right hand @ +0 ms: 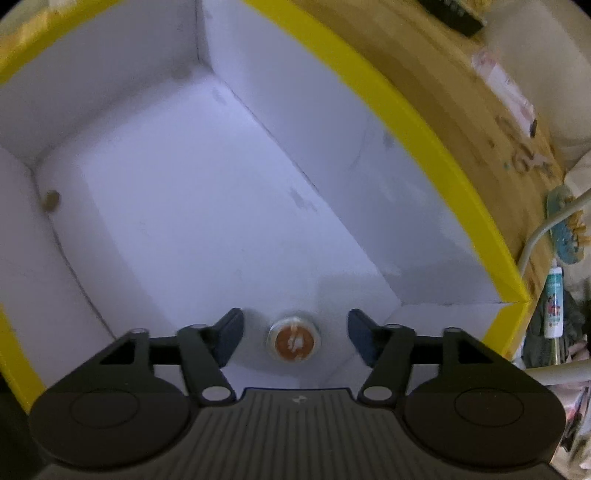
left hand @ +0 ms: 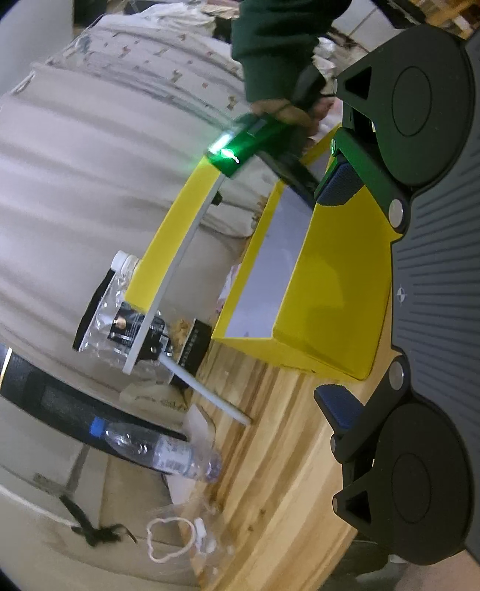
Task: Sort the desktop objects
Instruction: 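Lower the held tin into the open yellow box with the right gripper, then open the right gripper to release the tin inside the box, then reach the left gripper to the white pill bottle on the lid and close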
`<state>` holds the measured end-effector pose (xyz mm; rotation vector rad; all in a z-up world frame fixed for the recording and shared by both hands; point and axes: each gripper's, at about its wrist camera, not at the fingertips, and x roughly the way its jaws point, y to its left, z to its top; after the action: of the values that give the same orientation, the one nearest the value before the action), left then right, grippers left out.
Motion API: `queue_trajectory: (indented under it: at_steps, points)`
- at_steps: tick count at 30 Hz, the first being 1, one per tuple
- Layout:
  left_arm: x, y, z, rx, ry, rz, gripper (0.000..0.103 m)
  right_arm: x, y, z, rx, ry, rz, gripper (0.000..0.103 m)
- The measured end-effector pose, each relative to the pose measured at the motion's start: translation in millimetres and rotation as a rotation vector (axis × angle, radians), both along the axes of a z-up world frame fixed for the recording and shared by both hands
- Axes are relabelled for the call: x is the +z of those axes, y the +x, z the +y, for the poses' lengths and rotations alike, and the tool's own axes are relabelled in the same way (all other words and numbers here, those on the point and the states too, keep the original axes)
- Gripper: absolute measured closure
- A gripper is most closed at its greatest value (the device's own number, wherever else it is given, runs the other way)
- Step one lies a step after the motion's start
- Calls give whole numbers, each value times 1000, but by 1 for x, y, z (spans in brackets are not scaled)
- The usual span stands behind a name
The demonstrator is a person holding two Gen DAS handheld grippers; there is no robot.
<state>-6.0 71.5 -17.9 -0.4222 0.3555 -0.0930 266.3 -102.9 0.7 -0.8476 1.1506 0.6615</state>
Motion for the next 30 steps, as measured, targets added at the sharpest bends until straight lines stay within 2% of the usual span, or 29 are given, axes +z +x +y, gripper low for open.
queue_trajectory:
  at_steps: [1, 3, 5, 7, 9, 13, 19, 24, 28, 30]
  points:
    - [1, 2, 1, 3, 5, 2, 0, 10, -6, -6, -17, 56, -20, 37]
    - [4, 6, 2, 10, 14, 6, 0, 31, -17, -17, -50, 168, -59, 26]
    - [7, 10, 4, 16, 23, 11, 0, 52, -29, -29, -83, 279, -98, 25]
    - [12, 14, 4, 23, 44, 11, 0, 71, -41, -41, -118, 395, -135, 19]
    - [20, 21, 1, 27, 92, 0, 0, 80, -60, -59, -173, 538, -171, 0]
    - [35, 35, -5, -1, 155, -14, 0, 85, -91, -84, -290, 754, -241, 0]
    - [59, 51, -13, -22, 218, -53, 0, 91, -144, -127, -450, 1011, -425, 0]
    - [72, 63, -22, -35, 254, -57, 0, 74, -158, -145, -472, 998, -548, 0]
    - [75, 73, -22, -22, 270, -21, 0, 61, -171, -155, -485, 972, -647, 0]
    - [81, 78, -16, -20, 285, -24, 0, 52, -170, -154, -500, 969, -652, 0]
